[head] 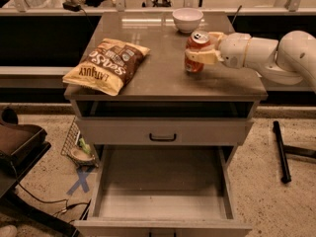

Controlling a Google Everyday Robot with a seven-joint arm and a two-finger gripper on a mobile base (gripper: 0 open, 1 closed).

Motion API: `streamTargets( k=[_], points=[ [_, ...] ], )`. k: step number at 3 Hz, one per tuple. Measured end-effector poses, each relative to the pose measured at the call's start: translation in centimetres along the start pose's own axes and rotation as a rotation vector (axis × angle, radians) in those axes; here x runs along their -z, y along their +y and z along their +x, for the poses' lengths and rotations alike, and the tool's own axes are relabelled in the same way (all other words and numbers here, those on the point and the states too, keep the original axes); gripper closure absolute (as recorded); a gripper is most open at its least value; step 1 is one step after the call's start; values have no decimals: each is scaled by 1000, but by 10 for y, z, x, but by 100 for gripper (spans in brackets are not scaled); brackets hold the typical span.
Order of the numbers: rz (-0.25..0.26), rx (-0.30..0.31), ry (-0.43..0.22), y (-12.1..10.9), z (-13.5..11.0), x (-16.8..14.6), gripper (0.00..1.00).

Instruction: Pick coke can from middle drawer and place on counter

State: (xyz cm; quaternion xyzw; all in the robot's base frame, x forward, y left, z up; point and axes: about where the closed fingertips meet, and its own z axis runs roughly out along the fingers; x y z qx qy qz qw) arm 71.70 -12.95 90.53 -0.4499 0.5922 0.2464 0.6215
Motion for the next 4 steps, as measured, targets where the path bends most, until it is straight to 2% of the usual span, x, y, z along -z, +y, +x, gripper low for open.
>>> streamTargets(
  k=[1,3,4],
  points=[
    [-7,-1,-3,2,-1,-4,52],
    [-18,-1,-7,6,-2,-11,0],
    [-18,-1,-7,6,-2,-11,0]
  ],
)
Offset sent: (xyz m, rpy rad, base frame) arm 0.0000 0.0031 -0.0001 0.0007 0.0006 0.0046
